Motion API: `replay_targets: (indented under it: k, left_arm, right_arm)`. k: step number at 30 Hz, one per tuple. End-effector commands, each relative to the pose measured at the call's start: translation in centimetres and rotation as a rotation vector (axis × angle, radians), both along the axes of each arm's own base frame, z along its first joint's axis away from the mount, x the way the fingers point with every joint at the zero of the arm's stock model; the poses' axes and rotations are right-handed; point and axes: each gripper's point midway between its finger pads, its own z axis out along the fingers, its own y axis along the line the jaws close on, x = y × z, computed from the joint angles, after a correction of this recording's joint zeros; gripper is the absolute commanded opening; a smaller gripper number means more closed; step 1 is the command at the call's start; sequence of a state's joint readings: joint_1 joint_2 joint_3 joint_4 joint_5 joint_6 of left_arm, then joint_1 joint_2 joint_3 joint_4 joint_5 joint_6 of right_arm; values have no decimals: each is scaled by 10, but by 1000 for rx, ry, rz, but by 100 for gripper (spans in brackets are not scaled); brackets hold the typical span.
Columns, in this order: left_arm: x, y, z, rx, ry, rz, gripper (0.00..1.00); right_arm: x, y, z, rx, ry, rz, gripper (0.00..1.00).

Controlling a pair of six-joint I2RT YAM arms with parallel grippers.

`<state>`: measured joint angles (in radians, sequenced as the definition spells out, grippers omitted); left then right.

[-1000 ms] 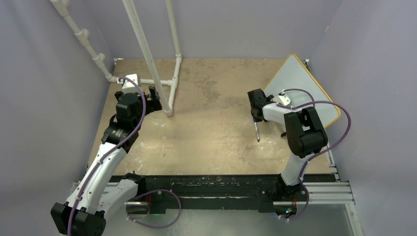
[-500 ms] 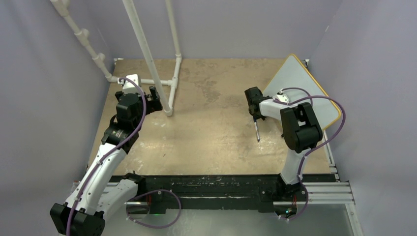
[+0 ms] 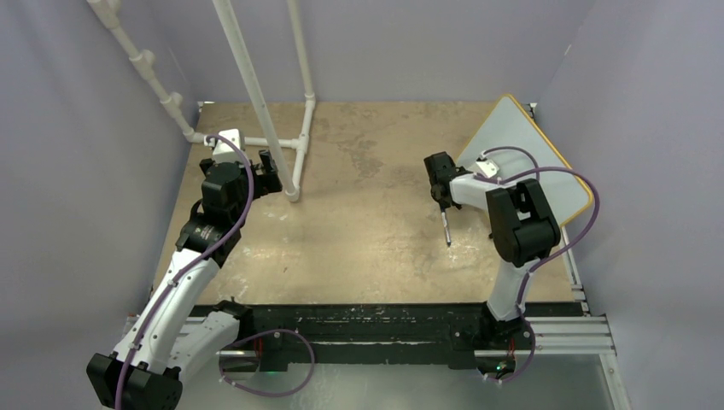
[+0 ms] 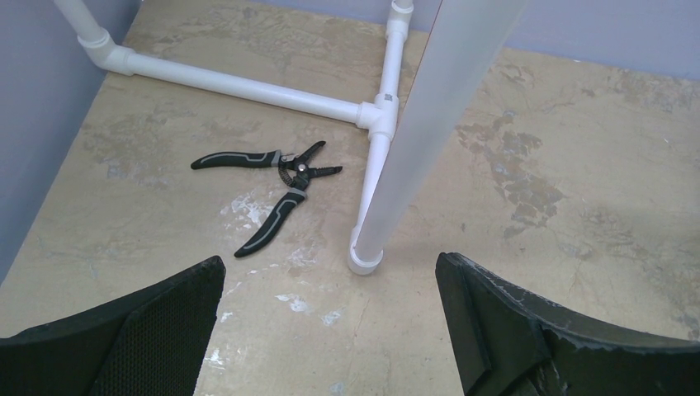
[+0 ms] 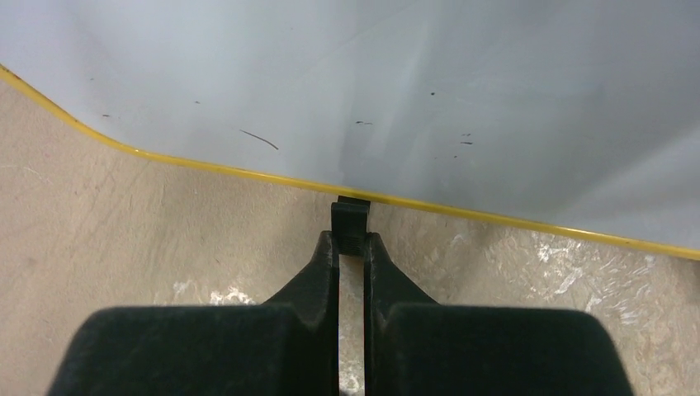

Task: Write a sentence on the whiteboard
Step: Move the whiteboard stand to the center of the board.

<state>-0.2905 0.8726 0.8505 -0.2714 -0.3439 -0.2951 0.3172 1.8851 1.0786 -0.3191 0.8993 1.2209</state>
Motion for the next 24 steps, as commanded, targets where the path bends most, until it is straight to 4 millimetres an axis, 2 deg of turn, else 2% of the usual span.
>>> replay_targets:
  k: [1, 12, 24]
  left_arm:
    - [1, -1, 6, 5, -23, -6, 99]
    - [5, -1, -1, 9, -3, -5, 99]
    - [7, -1, -7, 16, 16, -2, 99]
  right_arm:
    - [2, 9, 19, -40, -24, 87, 0]
    - [8, 60, 37, -6, -97, 312, 0]
    - [12, 132, 57, -20, -230, 611, 0]
